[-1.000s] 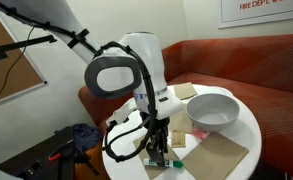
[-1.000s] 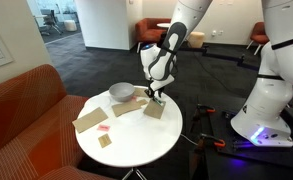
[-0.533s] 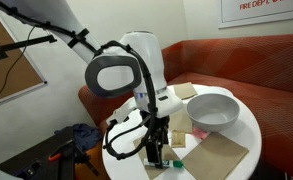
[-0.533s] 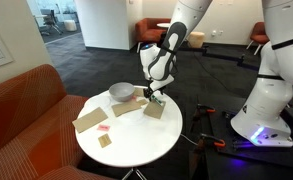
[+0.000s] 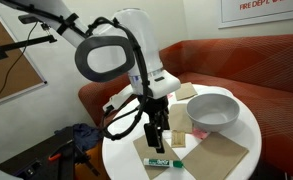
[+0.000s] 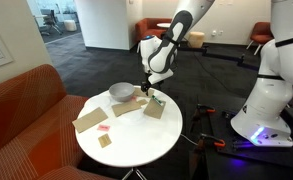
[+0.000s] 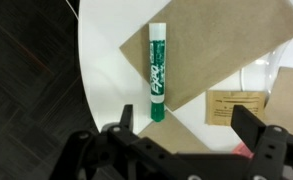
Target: Take the marker out of the bowl and put it on the table
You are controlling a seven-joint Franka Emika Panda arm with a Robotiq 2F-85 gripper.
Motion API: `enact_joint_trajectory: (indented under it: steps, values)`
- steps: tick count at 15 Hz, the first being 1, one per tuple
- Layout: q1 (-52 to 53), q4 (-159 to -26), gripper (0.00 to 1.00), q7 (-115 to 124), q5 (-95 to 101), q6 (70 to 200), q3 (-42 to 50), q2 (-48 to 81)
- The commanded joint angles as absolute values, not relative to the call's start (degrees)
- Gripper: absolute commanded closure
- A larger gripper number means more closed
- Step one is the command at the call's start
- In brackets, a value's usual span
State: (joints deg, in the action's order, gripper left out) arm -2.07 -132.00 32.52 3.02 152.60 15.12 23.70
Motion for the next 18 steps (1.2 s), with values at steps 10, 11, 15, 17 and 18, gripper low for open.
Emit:
enact_joint_trajectory:
  steps: [10,11,15,17,18]
  values:
    - [-3.96,-135.54,0.0,25.19,5.05,137.96,13.8,3.56]
    - [-4.24,-135.05,0.0,24.36,4.77,136.87,13.43,3.0]
    - [-4.91,-134.58,0.0,25.13,4.17,137.92,12.45,3.76]
    - [-4.93,-134.59,0.0,25.12,4.16,137.89,12.43,3.67]
    - [-4.93,-134.6,0.0,25.12,4.16,137.89,12.42,3.67]
